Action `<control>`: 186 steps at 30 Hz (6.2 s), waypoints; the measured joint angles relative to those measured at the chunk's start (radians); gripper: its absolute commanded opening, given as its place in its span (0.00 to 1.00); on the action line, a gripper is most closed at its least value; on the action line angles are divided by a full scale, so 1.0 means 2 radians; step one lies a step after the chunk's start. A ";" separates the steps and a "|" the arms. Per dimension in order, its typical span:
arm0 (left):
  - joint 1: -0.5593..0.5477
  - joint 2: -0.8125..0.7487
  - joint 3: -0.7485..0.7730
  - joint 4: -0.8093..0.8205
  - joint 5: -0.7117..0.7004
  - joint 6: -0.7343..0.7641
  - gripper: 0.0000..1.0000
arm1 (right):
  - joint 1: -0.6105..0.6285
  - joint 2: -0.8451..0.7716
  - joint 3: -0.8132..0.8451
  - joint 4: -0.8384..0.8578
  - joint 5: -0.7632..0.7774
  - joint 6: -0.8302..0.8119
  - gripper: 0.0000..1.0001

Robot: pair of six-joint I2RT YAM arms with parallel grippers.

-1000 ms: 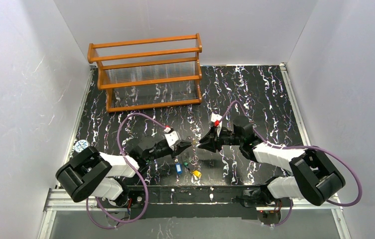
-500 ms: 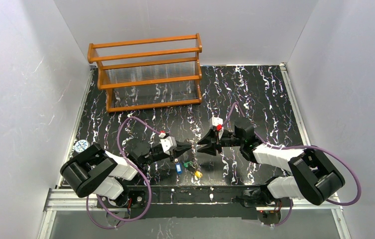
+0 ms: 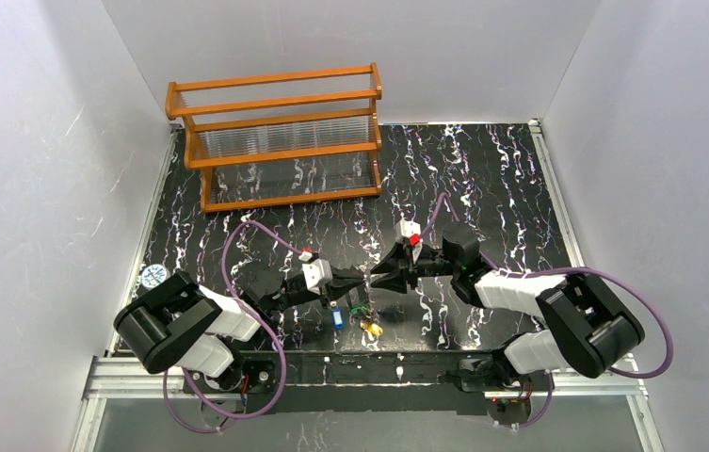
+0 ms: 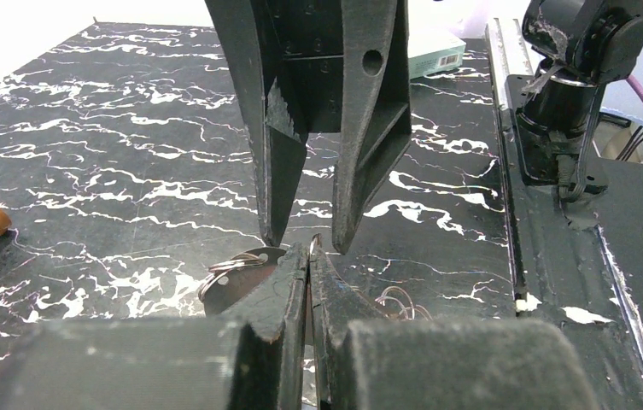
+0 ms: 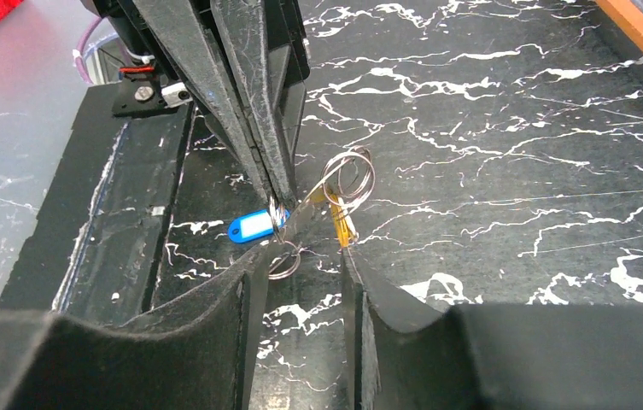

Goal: Put the keys on the keyring

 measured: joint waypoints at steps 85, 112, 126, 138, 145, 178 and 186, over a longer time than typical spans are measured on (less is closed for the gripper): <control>0.010 -0.174 -0.047 -0.209 -0.194 -0.122 0.80 | 0.068 -0.030 0.073 -0.201 0.442 0.046 0.99; 0.014 0.033 0.161 -0.443 -0.202 -0.296 0.64 | -0.086 0.120 0.114 -0.289 0.176 0.285 0.54; 0.014 0.091 0.175 -0.395 -0.151 -0.373 0.41 | -0.086 0.162 0.121 -0.289 0.113 0.319 0.40; -0.032 0.101 0.245 -0.472 -0.216 -0.377 0.42 | -0.086 0.149 0.131 -0.326 0.146 0.317 0.43; -0.080 0.116 0.318 -0.575 -0.299 -0.343 0.35 | -0.122 0.145 0.130 -0.334 0.155 0.330 0.43; -0.149 0.145 0.379 -0.683 -0.397 -0.317 0.38 | -0.148 0.156 0.124 -0.312 0.124 0.337 0.45; -0.152 0.125 0.373 -0.691 -0.407 -0.325 0.32 | -0.148 0.160 0.124 -0.308 0.118 0.337 0.45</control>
